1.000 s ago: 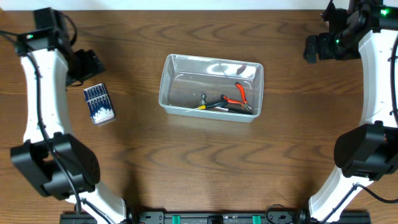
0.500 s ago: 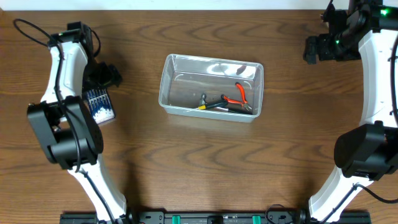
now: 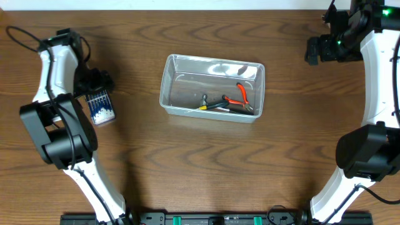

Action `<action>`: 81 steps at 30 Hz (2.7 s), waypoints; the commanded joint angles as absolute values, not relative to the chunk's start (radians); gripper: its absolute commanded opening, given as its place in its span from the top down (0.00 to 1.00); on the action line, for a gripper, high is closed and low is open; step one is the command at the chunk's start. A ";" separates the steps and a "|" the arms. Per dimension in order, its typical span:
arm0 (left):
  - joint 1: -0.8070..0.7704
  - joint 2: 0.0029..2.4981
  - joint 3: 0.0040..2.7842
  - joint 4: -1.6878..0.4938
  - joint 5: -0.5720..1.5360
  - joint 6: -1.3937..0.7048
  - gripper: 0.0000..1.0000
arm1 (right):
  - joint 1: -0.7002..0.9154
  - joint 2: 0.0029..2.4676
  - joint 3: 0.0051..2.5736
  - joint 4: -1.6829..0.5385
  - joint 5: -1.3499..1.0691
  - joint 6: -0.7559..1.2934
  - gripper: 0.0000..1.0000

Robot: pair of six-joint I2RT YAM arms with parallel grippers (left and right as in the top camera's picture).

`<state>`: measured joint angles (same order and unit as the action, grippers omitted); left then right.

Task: Pack container
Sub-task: 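Lower the left gripper and grasp the screwdriver set case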

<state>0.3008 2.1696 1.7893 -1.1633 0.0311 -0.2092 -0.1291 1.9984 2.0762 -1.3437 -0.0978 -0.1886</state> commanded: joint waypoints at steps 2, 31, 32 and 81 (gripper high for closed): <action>0.318 2.177 1.787 -1.158 0.105 -0.104 0.02 | -0.137 2.002 2.078 -1.346 -0.105 -0.199 0.01; 0.309 2.177 1.572 -0.982 0.112 -0.086 0.02 | -0.137 2.002 2.078 -1.355 -0.105 -0.200 0.01; 0.309 2.177 1.572 -0.981 0.100 -0.086 0.02 | -0.137 2.002 2.078 -1.355 -0.105 -0.199 0.01; 0.308 2.177 1.509 -0.945 0.037 -0.075 0.52 | -0.137 2.002 2.078 -1.355 -0.105 -0.218 0.01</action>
